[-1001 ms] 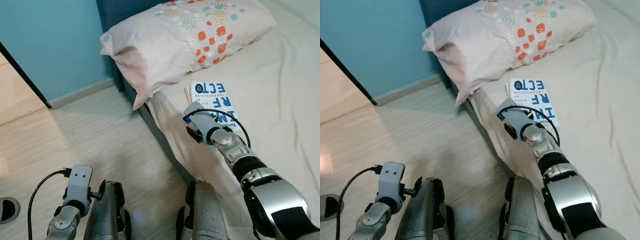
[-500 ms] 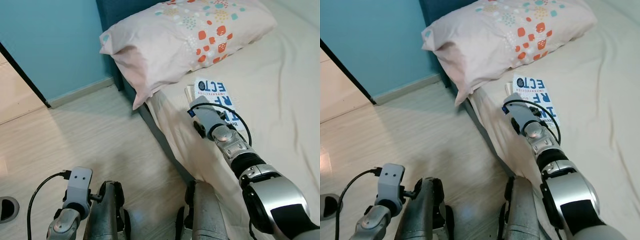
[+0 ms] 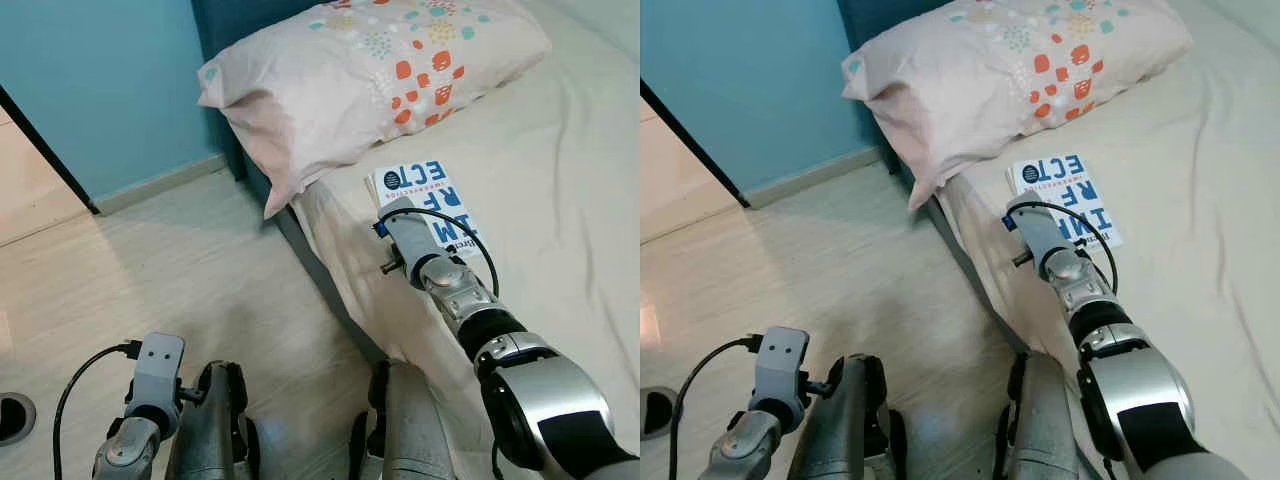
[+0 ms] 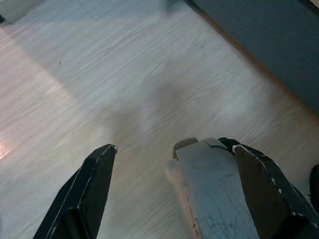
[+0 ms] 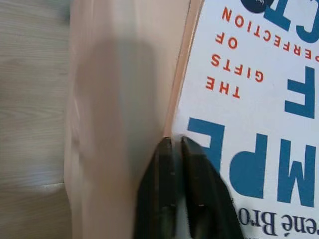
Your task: Clean up the room
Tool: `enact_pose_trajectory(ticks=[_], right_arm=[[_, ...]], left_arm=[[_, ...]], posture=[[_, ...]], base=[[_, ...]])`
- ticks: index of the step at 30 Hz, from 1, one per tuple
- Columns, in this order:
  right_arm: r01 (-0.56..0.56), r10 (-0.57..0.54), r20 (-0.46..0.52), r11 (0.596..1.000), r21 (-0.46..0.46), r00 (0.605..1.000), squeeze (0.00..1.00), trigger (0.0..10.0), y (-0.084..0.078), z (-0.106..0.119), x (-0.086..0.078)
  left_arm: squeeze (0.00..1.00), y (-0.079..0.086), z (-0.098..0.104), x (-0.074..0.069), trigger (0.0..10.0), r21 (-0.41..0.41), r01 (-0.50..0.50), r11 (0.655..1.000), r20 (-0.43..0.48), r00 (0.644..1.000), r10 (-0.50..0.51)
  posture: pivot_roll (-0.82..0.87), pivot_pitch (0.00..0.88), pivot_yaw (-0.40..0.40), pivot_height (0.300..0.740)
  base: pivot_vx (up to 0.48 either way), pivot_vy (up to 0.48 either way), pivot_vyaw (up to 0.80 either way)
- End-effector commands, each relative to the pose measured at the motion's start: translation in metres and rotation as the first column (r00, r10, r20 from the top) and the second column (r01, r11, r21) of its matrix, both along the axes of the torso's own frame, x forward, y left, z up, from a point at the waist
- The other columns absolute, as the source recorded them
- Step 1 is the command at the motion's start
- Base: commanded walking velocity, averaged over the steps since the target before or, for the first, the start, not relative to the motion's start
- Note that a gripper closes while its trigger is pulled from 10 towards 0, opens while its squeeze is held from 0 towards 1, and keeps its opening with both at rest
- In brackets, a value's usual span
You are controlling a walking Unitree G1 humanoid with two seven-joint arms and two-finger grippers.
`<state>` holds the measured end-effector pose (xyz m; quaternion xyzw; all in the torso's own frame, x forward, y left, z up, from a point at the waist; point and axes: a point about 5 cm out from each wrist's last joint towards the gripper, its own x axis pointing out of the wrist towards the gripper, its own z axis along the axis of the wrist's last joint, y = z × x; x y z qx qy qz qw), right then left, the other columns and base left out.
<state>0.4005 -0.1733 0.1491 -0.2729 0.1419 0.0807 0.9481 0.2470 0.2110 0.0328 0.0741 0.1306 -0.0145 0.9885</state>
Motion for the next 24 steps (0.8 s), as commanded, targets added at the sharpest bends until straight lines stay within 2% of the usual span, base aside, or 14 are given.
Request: enact_pose_trajectory(ticks=[1,8,9,13,14,21,24], right_arm=[[0.04,-0.043,-0.054,0.998,-0.045,0.998,0.0,0.0,-0.017,-0.012,-0.006],[-0.172,0.17,-0.056,0.985,-0.021,0.984,0.0,0.0,-0.002,-0.014,-0.009],[-0.172,0.17,-0.056,0.985,-0.021,0.984,0.0,0.0,-0.002,-0.014,-0.009],[-0.328,0.325,-0.082,0.944,-0.027,0.942,0.0,0.0,0.007,-0.022,-0.016],[-0.352,0.346,-0.099,0.935,-0.048,0.933,0.0,0.0,0.005,-0.024,-0.019],[-0.406,0.389,-0.148,0.907,-0.107,0.909,0.0,0.0,-0.006,-0.03,-0.025],[-0.382,0.377,-0.095,0.923,-0.04,0.921,0.0,0.0,-0.009,-0.024,-0.023]], left_arm=[[0.0,-0.001,-0.01,-0.009,10.0,-0.008,-0.006,1.0,-0.051,0.999,0.005],[0.0,-0.003,-0.01,-0.008,10.0,-0.011,-0.004,1.0,-0.052,0.999,0.003],[0.0,-0.003,-0.01,-0.008,10.0,-0.011,-0.004,1.0,-0.052,0.999,0.003],[0.0,-0.003,-0.011,-0.009,10.0,-0.011,-0.004,1.0,-0.054,0.999,0.003],[0.0,-0.003,-0.012,-0.01,10.0,-0.012,-0.004,1.0,-0.055,0.998,0.003],[0.0,-0.004,-0.014,-0.011,10.0,-0.013,-0.004,1.0,-0.063,0.998,0.003],[0.0,-0.005,-0.015,-0.012,10.0,-0.012,0.002,1.0,-0.069,0.998,-0.003]], posture=[[0.1,0.432,-0.08,0.58],[0.1,0.432,-0.081,0.58],[0.1,0.432,-0.081,0.58],[0.1,0.432,-0.082,0.58],[0.09,0.431,-0.084,0.58],[0.09,0.433,-0.084,0.58],[0.08,0.432,-0.081,0.58]], base=[[0.0,0.0,0.0],[0.0,0.0,0.0],[0.0,0.0,0.0],[0.0,0.0,0.0],[0.0,0.0,0.0],[0.0,0.0,0.0],[0.0,0.0,0.0]])
